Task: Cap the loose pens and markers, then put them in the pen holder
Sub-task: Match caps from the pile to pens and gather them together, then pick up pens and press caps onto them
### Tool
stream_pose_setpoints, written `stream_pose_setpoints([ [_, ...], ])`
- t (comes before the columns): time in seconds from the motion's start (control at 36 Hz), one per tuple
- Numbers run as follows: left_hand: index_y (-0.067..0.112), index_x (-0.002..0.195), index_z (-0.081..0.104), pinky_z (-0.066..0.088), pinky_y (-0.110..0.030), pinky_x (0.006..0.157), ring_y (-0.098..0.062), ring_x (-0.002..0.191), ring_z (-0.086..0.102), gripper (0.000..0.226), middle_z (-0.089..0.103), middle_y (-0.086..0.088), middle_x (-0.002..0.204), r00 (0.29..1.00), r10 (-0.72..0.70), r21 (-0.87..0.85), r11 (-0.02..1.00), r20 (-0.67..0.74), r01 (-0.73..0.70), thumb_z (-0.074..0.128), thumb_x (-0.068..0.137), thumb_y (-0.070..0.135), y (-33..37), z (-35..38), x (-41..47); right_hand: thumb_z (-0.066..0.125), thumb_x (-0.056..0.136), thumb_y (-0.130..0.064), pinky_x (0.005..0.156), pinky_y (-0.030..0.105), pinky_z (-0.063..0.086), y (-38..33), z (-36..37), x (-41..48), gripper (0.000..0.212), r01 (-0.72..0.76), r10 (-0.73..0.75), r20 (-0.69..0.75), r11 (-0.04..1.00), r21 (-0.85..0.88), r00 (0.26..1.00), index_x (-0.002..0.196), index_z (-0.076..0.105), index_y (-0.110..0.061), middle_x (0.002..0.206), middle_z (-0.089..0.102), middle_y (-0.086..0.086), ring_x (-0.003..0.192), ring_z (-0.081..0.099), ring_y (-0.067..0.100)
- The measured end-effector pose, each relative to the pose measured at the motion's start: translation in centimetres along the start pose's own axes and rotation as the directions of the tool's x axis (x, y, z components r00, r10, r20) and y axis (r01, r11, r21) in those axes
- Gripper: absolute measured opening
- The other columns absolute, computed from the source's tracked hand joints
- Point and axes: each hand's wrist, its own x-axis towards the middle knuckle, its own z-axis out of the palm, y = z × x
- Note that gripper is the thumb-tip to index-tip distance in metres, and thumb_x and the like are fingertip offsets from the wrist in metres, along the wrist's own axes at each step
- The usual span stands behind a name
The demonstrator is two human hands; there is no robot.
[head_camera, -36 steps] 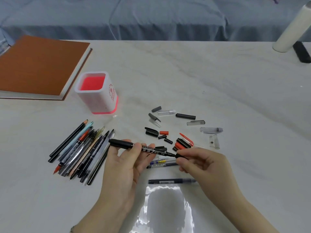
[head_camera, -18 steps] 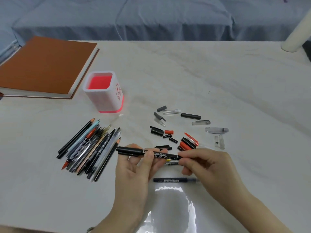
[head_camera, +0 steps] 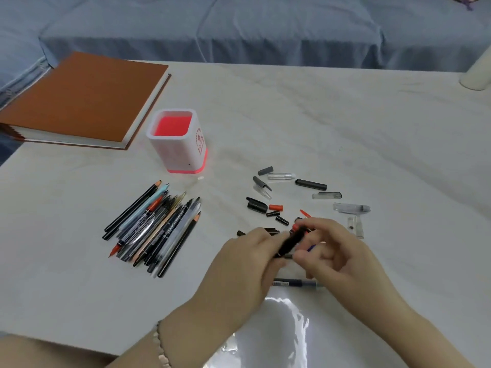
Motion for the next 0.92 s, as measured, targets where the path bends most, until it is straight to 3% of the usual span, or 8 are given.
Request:
stream_pose_setpoints([
  [0.08,0.02,0.108,0.059,0.041,-0.024,0.048,-0.015,0.057,0.051,0.028,0.055,0.003,0.073,0.99,0.096,0.134,0.985,0.104,-0.11,0.045,0.085,0.028,-0.4,-0.2,-0.4,0.074,0.071,-0.018,0.052,0.014,0.045,0.0,0.3,0.1,0.019,-0.015,0.015,0.008,1.0,-0.008,1.0,0.076,0.067,-0.035,0.046,0.057,-0.005,0.045,0.055,0.01],
  [0.17,0.02,0.105,0.066,0.042,-0.024,0.051,-0.013,0.061,0.052,0.03,0.057,0.004,0.074,0.991,0.107,0.154,0.981,0.086,-0.12,0.047,0.085,0.033,-1.2,-0.2,-1.0,0.073,0.072,-0.013,0.053,0.015,0.044,0.3,0.2,0.0,0.019,-0.037,0.04,0.038,0.996,-0.078,0.998,0.065,0.067,-0.029,0.045,0.059,0.003,0.043,0.054,0.012],
  [0.25,0.021,0.106,0.066,0.043,-0.021,0.062,-0.007,0.072,0.052,0.035,0.062,0.006,0.084,1.0,0.016,0.126,0.992,0.018,-0.018,0.046,0.085,0.04,-2.4,-0.5,-1.8,0.073,0.073,-0.014,0.067,0.033,0.051,1.2,-1.0,0.0,0.019,-0.045,0.046,0.007,0.991,-0.13,0.999,0.07,0.068,-0.032,0.068,0.066,0.011,0.061,0.062,0.027],
  [0.39,0.012,0.099,0.068,0.046,-0.023,0.073,-0.014,0.083,0.059,0.027,0.065,-0.002,0.092,0.952,-0.227,0.294,0.914,-0.205,0.281,0.051,0.082,0.022,-6.1,-2.2,-3.4,0.073,0.073,-0.014,0.069,0.007,0.041,3.0,-3.1,-0.2,0.036,0.029,-0.035,-0.009,0.937,-0.348,0.999,0.079,0.062,-0.048,0.085,0.065,-0.022,0.079,0.055,0.005],
  [0.53,0.009,0.093,0.068,0.049,-0.034,0.059,-0.03,0.075,0.061,0.02,0.065,-0.007,0.087,0.879,-0.41,0.378,0.795,-0.244,0.475,0.072,0.074,0.009,-8.4,-3.1,-4.0,0.06,0.073,-0.039,0.087,0.006,0.032,5.6,-2.7,-0.4,0.011,0.219,-0.233,0.057,0.77,-0.599,0.971,0.082,0.059,-0.046,0.089,0.058,-0.022,0.089,0.048,-0.001],
  [0.61,0.006,0.092,0.066,0.05,-0.036,0.058,-0.032,0.076,0.06,0.02,0.065,-0.009,0.085,0.868,-0.45,0.376,0.783,-0.21,0.496,0.072,0.074,0.011,-8.7,-3.1,-4.1,0.058,0.07,-0.048,0.092,0.018,0.035,6.6,-1.4,-0.6,0.034,0.31,-0.307,0.13,0.666,-0.679,0.943,0.092,0.066,-0.024,0.102,0.059,-0.011,0.099,0.047,0.008],
  [0.81,0.009,0.108,0.059,0.049,-0.038,0.066,-0.03,0.085,0.059,0.026,0.063,-0.01,0.094,0.86,-0.486,0.328,0.796,-0.153,0.508,0.062,0.083,0.016,-8.2,-2.7,-3.8,0.073,0.06,-0.037,0.091,0.026,0.032,8.3,-0.7,-0.2,0.047,0.348,-0.339,0.2,0.467,-0.813,0.92,0.103,0.063,-0.02,0.099,0.067,-0.004,0.095,0.047,0.008],
  [0.92,0.013,0.118,0.05,0.048,-0.036,0.073,-0.024,0.096,0.055,0.032,0.06,-0.006,0.105,0.84,-0.522,0.319,0.779,-0.149,0.541,0.053,0.087,0.023,-8.1,-2.6,-3.5,0.071,0.059,-0.043,0.078,0.021,0.049,8.3,-0.8,0.1,0.046,0.326,-0.307,0.205,0.425,-0.845,0.929,0.1,0.065,-0.022,0.094,0.065,-0.009,0.088,0.055,0.007],
])
